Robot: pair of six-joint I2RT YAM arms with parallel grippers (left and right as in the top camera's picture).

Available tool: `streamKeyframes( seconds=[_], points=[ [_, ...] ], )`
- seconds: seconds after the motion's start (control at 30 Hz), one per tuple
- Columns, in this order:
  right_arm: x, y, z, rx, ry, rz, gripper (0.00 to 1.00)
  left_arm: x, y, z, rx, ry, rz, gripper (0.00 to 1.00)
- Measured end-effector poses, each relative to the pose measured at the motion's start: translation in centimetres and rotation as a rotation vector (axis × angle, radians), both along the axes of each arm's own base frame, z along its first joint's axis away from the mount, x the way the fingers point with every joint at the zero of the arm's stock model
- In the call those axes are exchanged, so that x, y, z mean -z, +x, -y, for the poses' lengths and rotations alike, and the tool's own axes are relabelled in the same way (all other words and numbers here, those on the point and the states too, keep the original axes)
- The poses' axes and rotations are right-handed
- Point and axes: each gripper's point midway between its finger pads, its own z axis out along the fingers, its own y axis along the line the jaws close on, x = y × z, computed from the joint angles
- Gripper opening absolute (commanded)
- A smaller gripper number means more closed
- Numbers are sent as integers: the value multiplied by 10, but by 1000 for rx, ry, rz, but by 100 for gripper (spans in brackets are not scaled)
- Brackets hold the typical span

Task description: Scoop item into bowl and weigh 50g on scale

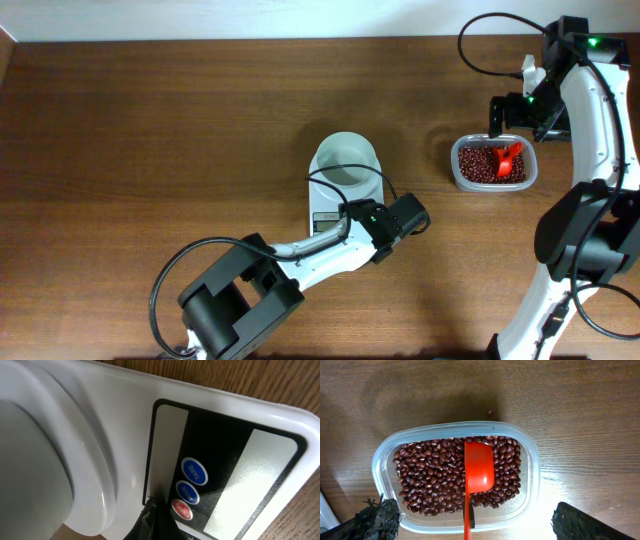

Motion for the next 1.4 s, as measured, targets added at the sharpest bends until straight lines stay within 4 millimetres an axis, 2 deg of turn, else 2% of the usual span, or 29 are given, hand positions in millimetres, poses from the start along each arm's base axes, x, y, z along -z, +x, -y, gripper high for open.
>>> streamKeyframes(
  seconds=[0.13, 0.43, 0.7, 0.8, 0.87, 0.93, 0.97, 1.07, 1.13, 1.27, 1.33, 1.4],
  points=[
    [0, 0, 0, 0, 0, 0, 99, 2, -8, 2, 44, 24, -32, 0],
    [0, 0, 0, 0, 0, 0, 99, 3, -12, 3, 96, 48, -69, 0],
    [0, 0, 0, 0, 0, 0, 99, 6, -28, 6, 154, 49, -151, 0],
    [0, 0, 0, 1, 0, 0, 99, 6, -39, 7, 169, 43, -213, 0],
    [0, 0, 0, 0, 0, 0, 99, 8, -57, 12, 187, 7, -326, 0],
    [0, 0, 0, 1, 0, 0, 99, 17, -83, 7, 193, 0, -466, 0],
    [0, 0, 0, 1, 0, 0, 99, 15, -89, 9, 192, -24, -504, 0],
    [0, 0, 0, 1, 0, 0, 99, -7, -91, 16, 191, -85, -519, 0],
    [0, 0, 0, 0, 0, 0, 99, -40, -86, 27, 197, -170, -468, 0],
    [0, 0, 0, 1, 0, 0, 99, -88, -81, 32, 192, -293, -382, 0],
    [0, 0, 0, 0, 0, 0, 99, -118, -67, 31, 128, -386, -327, 0],
    [0, 0, 0, 0, 0, 0, 99, -156, -41, 22, -10, -526, -259, 0]
  ],
)
